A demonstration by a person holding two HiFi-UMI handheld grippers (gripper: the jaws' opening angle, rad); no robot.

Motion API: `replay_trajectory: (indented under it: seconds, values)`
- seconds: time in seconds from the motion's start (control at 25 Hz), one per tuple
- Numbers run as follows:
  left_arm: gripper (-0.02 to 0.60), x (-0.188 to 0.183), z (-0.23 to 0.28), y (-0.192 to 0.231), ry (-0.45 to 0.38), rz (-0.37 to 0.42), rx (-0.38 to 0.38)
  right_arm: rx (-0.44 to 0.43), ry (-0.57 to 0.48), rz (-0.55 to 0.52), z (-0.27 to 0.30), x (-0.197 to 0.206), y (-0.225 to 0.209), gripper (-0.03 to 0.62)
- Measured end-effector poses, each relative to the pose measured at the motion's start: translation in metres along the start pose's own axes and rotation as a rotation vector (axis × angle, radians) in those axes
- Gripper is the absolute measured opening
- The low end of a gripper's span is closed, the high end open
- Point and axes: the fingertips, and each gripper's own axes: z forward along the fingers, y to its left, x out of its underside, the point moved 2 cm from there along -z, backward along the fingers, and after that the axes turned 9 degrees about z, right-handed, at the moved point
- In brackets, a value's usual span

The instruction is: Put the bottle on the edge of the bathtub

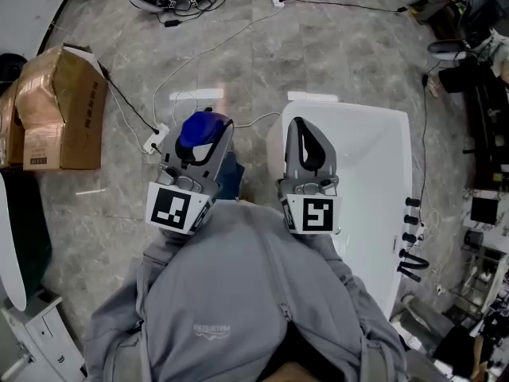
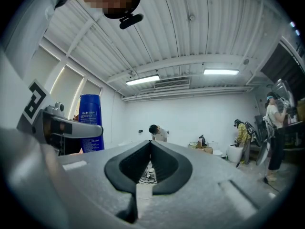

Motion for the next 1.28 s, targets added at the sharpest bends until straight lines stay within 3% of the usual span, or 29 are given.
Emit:
replay_trajectory:
  seconds: [0.32,0.48,0.64,0.84,1.28]
  values:
    - [0.15,0.009,0.065,0.051,-0.025,-0.012,0.039,0.014,-0.003,-0.021,0.078,0.004,-0.019,0.003]
    - [0.15,0.019,0.101,0.079,0.011,-0.018,0.083,0.038,0.002,-0.024,0.123,0.004,-0.031,0.003]
    - [0.15,0.011,0.139,0.11,-0.048,-0.014,0.133,0.066,0.001,-0.024,0.168,0.005,-0.039,0.003]
    - [0.15,0.027,0.174,0.144,-0.006,-0.03,0.181,0.099,0.007,-0.033,0.215,0.01,-0.046,0.003]
    - [0.15,0.045,0.235,0.176,-0.025,-0.058,0.294,0.234,0.039,-0.042,0.254,0.023,-0.076,0.003]
